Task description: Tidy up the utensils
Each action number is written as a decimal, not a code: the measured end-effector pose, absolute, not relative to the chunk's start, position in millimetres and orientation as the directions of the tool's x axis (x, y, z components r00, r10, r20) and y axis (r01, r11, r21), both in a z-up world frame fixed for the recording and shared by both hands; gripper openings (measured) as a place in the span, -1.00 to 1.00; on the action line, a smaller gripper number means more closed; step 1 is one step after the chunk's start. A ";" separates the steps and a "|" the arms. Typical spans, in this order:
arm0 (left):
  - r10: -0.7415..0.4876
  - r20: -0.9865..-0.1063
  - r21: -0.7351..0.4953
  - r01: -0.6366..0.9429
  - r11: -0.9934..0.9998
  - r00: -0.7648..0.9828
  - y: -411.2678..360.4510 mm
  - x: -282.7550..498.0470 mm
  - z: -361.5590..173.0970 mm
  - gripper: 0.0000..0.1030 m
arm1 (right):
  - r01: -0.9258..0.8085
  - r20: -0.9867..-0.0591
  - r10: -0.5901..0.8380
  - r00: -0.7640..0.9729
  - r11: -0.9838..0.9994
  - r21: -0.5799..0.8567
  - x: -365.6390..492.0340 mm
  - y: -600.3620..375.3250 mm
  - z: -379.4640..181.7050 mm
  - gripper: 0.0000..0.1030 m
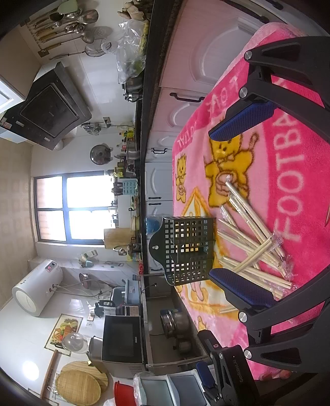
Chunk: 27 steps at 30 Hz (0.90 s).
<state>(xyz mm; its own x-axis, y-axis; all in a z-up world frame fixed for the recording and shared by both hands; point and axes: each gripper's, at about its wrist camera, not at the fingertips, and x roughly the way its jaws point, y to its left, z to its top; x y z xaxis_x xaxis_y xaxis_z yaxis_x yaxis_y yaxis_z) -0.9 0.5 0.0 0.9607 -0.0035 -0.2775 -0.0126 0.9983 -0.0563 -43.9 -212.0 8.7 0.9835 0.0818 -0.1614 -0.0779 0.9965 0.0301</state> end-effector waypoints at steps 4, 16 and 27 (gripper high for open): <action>-0.004 -0.278 -0.057 -0.012 0.998 0.961 0.6 -1.1 0.1 0.81 | -0.074 -0.159 0.078 0.984 0.997 0.030 -41.7 -211.6 10.3 0.88; -0.004 -0.276 -0.058 -0.013 0.998 0.961 0.6 -1.2 0.0 0.81 | -0.072 -0.160 0.077 0.984 0.997 0.033 -41.2 -212.0 10.9 0.88; -0.005 -0.276 -0.059 -0.012 0.998 0.961 0.6 -1.5 -0.1 0.81 | -0.071 -0.158 0.075 0.985 0.997 0.031 -41.8 -212.0 10.5 0.88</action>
